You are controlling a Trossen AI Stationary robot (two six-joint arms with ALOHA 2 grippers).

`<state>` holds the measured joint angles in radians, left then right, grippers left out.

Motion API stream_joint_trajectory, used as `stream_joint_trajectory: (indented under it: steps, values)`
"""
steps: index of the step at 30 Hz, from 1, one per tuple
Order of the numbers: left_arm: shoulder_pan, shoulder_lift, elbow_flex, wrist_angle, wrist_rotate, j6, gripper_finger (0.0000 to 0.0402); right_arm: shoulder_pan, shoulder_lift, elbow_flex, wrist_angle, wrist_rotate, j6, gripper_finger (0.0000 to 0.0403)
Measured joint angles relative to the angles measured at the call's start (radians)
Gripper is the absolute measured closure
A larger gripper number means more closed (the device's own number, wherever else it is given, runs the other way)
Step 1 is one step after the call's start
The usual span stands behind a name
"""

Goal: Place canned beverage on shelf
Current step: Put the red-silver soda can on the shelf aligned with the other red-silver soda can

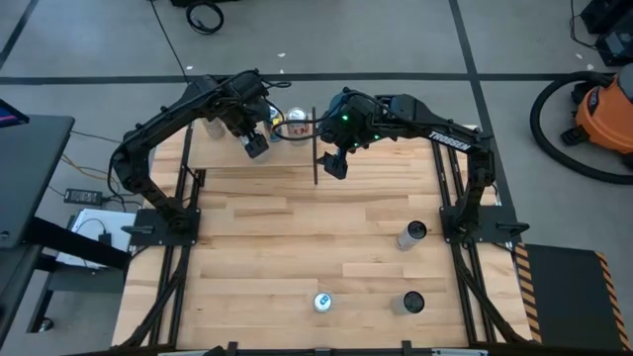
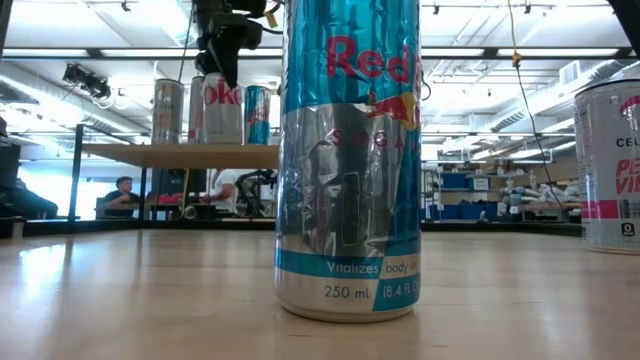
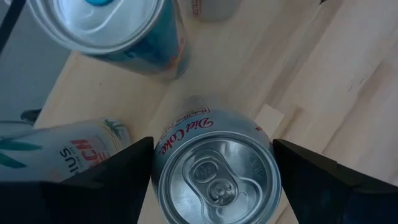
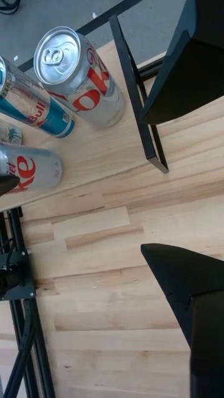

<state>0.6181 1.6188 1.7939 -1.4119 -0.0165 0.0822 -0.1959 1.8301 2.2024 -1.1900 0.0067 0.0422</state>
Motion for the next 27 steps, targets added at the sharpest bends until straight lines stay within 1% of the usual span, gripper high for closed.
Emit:
stream_joint_trajectory:
  steps: [3,10,27]
  values:
    - [0.002,0.000,0.000,0.000,0.002,-0.045,0.0084,0.000,0.000,0.000,0.000,0.000,0.000,0.0064]
    - [0.002,0.000,0.000,0.000,0.002,-0.076,0.0084,0.000,0.000,0.000,0.000,0.000,0.000,0.0064]
    - [0.002,-0.001,0.001,0.001,0.002,-0.067,0.0084,0.000,0.000,0.000,0.017,0.000,0.000,0.0064]
